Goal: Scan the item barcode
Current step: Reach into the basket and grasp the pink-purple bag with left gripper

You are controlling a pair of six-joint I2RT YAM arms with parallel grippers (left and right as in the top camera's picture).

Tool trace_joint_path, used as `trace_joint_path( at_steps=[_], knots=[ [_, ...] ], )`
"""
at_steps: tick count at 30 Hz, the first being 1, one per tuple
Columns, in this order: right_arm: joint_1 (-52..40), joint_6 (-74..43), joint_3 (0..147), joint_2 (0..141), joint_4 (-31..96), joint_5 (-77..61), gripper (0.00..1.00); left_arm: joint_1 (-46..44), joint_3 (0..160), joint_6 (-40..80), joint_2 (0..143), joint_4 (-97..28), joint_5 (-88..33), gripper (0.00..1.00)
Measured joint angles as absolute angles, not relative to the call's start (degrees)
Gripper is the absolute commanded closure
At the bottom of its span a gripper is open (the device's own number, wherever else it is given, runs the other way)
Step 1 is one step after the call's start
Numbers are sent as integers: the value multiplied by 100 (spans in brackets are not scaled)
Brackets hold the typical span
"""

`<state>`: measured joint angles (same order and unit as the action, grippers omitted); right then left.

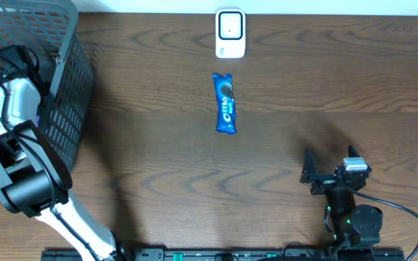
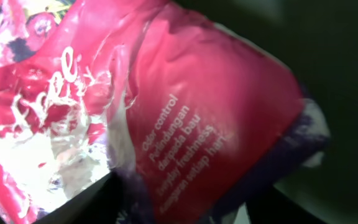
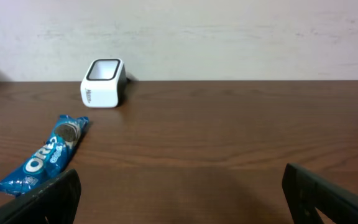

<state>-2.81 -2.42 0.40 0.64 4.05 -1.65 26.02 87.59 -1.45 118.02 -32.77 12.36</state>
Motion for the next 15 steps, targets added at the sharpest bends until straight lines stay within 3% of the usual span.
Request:
trace_joint_path(
  at_steps=[6, 7, 8, 15],
  knots=[
    [-281, -242, 40, 64, 405, -167, 1, 2722, 8694, -178, 11802, -3282, 1249, 75],
    [-281, -242, 40, 64, 405, -167, 1, 2733, 8685, -176, 11802, -3293, 1240, 87],
    [-281, -242, 40, 64, 405, -167, 1, 2742, 8678, -169, 11797, -3297, 1236, 92],
    [-281, -242, 40, 64, 405, -167, 1, 2799, 8602, -174, 11721, -3406, 1236, 93]
  ],
)
